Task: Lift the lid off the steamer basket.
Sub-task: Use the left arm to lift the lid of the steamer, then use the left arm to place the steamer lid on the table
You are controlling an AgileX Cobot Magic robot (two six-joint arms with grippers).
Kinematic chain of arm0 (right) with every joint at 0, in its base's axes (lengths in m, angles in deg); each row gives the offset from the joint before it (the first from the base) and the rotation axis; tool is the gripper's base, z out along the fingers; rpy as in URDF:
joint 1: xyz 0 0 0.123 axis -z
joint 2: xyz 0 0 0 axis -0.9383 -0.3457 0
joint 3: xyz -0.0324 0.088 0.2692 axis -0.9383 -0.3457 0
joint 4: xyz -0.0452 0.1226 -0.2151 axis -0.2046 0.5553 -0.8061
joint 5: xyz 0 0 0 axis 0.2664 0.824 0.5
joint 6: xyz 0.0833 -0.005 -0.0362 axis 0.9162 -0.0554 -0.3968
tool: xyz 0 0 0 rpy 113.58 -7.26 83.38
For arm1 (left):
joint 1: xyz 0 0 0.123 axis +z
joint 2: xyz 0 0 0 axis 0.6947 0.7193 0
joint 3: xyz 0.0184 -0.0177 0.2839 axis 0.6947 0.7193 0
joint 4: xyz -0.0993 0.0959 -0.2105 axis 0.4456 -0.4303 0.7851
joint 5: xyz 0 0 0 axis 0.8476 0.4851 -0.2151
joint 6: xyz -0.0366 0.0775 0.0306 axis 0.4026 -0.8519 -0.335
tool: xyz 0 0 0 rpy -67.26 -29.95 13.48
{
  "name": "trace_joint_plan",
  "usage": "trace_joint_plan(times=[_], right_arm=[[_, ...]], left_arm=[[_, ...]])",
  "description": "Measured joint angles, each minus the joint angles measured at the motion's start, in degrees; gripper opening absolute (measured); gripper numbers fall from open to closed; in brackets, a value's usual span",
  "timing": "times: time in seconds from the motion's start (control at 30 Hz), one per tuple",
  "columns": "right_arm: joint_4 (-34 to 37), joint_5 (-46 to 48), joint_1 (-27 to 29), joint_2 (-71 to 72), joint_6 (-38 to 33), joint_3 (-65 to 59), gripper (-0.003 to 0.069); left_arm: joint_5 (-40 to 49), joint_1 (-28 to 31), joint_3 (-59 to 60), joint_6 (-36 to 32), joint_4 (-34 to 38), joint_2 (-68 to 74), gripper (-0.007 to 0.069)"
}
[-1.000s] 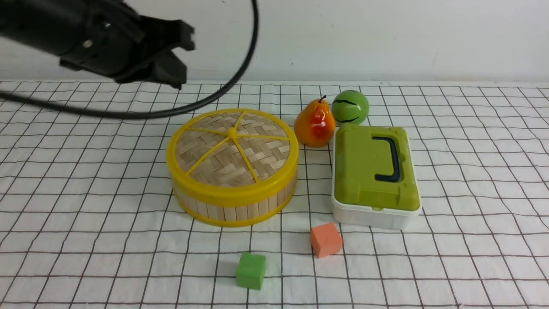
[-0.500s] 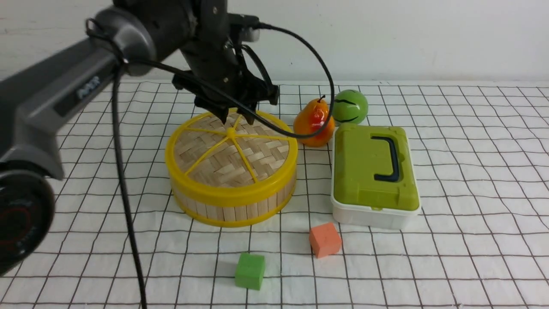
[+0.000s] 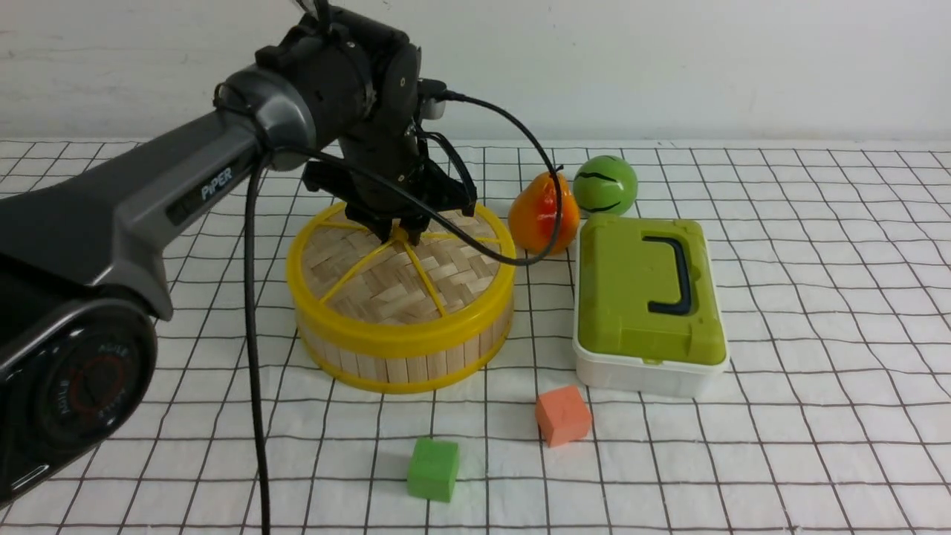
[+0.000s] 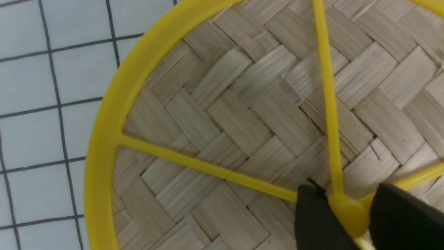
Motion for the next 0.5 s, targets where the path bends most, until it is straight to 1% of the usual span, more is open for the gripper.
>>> trace_joint_plan(times=[0.03,0.07,0.27,0.37,0.43,0.5], right_arm=[[0.0,0.0,0.0,0.0,0.0,0.0,0.024],[0.0,0.0,0.0,0.0,0.0,0.0,0.024],[0.0,0.0,0.0,0.0,0.0,0.0,0.024],[0.0,0.0,0.0,0.0,0.0,0.0,0.024],[0.0,0.0,0.0,0.0,0.0,0.0,0.024],[0.0,0.0,0.0,0.0,0.0,0.0,0.024]], left_arm=[[-0.05,0.0,-0.13,0.0,-0.05,0.0,0.0136],[-0.05,0.0,-0.14,0.0,-0.26,-0.05,0.0108],[0.6,-0.08,0.23,0.28,-3.07,-3.5,0.011],[2.45,0.58,0.22,-1.55,-6.95,-11.85,0.011],[4.06,1.48,0.16,-2.86,-7.96,-16.43,0.011],[5.91,3.88,0.03,-3.76,-8.3,-21.82,0.011]])
